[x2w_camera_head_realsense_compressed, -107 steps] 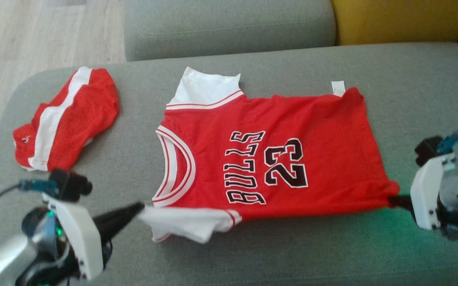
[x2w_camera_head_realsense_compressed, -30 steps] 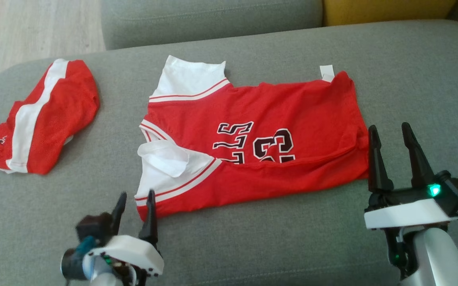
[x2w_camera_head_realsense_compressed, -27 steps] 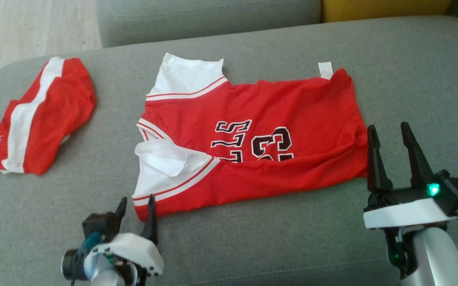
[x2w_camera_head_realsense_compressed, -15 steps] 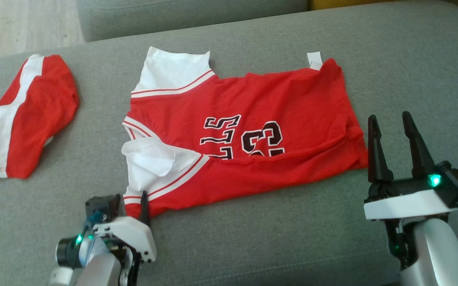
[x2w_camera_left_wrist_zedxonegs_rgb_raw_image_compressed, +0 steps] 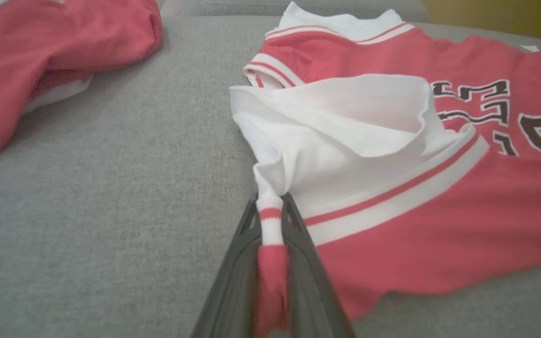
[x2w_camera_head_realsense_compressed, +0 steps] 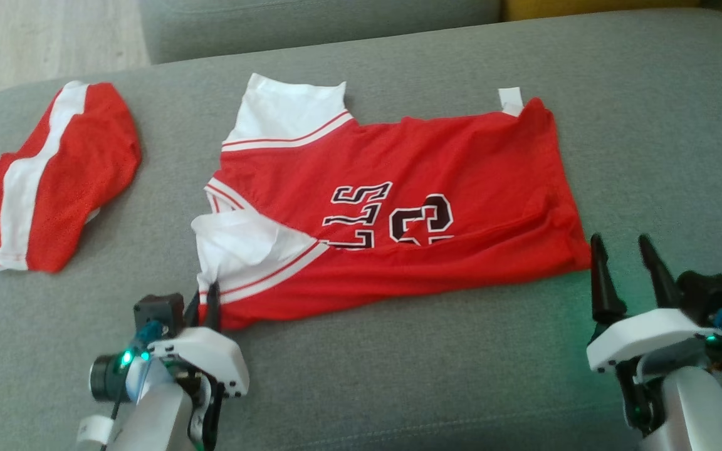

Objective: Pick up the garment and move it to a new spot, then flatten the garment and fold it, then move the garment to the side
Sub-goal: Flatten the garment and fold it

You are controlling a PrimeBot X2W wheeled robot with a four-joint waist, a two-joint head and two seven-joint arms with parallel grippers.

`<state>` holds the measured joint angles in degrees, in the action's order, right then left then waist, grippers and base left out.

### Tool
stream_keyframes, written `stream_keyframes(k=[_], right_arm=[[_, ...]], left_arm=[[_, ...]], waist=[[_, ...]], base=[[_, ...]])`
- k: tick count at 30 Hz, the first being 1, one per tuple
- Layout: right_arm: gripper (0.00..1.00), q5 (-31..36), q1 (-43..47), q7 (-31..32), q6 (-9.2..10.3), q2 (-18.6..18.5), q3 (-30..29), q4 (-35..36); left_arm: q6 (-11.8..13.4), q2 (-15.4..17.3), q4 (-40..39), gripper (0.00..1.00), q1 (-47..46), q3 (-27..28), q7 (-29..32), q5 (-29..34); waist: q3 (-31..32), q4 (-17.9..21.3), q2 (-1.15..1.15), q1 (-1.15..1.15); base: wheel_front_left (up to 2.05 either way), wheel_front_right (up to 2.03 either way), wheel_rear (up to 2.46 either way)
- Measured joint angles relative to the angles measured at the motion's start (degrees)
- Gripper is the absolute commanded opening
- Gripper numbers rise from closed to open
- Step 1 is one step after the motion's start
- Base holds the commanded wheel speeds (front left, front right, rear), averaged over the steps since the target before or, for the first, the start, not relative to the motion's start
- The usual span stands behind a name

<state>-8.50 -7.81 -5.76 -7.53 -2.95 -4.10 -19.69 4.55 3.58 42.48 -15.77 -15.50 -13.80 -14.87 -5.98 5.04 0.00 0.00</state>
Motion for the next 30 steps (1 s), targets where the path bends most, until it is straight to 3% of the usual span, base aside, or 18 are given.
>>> stream_keyframes(k=[8, 18, 24, 25, 26, 27, 30], right_arm=[[1.00, -0.3, -4.7, 2.8, 0.00, 0.2, -1.2, -9.8], [1.00, 5.6, -12.0, 2.8, 0.00, 0.3, -7.5, -23.1], [1.00, 4.2, -14.8, 2.9, 0.00, 0.1, -6.1, -28.5], [0.89, 3.5, -15.3, 3.1, 0.00, 0.1, -5.4, -29.1], [0.13, 3.0, -15.6, 3.1, 0.00, 0.1, -4.8, -29.5], [0.00, 2.7, -15.9, 3.1, 0.00, 0.1, -4.2, -29.8], [0.00, 2.5, -16.2, 3.1, 0.00, 0.2, -3.3, -30.8]], left_arm=[[-0.6, 0.1, -5.7, 0.00, 0.3, -0.3, -0.4, 0.9], [-1.6, 0.1, -9.2, 0.00, 0.4, -0.8, -0.4, 1.8], [-1.6, 0.1, -9.7, 0.00, 0.4, -0.8, -0.4, 2.3], [-1.6, 0.2, -9.7, 0.00, 0.4, -0.7, -0.4, 2.3], [-1.6, 0.2, -9.7, 0.00, 0.4, -0.6, -0.4, 2.3], [-1.6, 0.2, -9.7, 0.00, 0.4, -0.6, -0.4, 2.3], [-1.6, 0.3, -9.7, 0.00, 0.5, -0.5, -0.4, 2.3]], waist=[[-1.1, -2.4, 0.00, 0.00], [-3.0, -4.4, 0.00, 0.00], [-3.4, -4.5, 0.00, 0.00], [-3.4, -4.4, 0.00, 0.00], [-3.4, -4.3, 0.00, 0.00], [-3.3, -4.2, 0.00, 0.00], [-2.7, -3.9, 0.00, 0.00]], base=[[0.00, 0.00, 0.00], [0.00, 0.00, 0.00], [0.00, 0.00, 0.00], [0.00, 0.00, 0.00], [0.00, 0.00, 0.00], [0.00, 0.00, 0.00], [0.00, 0.00, 0.00]])
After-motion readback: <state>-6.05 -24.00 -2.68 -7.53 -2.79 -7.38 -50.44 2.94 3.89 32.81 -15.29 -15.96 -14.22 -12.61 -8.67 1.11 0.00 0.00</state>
